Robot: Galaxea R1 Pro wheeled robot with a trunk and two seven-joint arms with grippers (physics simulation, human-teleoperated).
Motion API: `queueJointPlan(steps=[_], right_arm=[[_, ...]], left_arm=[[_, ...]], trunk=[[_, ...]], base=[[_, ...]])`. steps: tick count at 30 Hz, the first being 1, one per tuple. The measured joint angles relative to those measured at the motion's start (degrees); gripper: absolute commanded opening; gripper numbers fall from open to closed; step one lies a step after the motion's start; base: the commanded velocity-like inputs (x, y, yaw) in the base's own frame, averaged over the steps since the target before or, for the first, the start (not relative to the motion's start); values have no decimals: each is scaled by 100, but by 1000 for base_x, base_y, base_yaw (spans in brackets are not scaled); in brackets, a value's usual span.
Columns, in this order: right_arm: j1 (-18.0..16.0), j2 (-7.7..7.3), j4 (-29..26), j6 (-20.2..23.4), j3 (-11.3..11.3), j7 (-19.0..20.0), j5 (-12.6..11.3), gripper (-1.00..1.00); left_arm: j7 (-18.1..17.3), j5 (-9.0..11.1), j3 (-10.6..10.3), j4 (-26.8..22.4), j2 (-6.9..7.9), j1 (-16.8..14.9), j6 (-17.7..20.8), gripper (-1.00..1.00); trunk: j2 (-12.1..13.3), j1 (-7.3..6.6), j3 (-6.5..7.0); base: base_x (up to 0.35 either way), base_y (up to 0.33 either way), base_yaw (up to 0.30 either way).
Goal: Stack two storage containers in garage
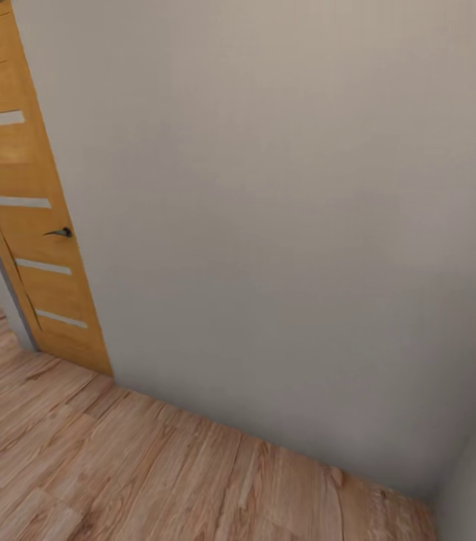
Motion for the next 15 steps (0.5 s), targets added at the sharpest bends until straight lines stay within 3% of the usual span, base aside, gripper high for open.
queueJointPlan(steps=[5, 9, 13, 15], right_arm=[[0, -17, 0, -18, -7, -213, -2, 100], [0, -36, 0, -26, -6, -221, -43, 100], [0, -45, 0, -13, 1, -225, -567, 100], [0, -41, 0, -12, 3, -227, -645, 100]], left_arm=[[6, -2, 1, -1, -3, 0, 0, 100], [9, 0, 0, -4, 0, 0, 0, 100], [11, -1, 0, -9, 0, 0, 0, 100], [10, -2, 0, -9, 0, 0, 0, 100]], trunk=[[0, 0, 0], [0, 3, 0], [0, 3, 0], [0, 3, 0]], base=[[273, 0, 274], [33, 0, 274], [3, 0, 274], [0, 0, 274]])
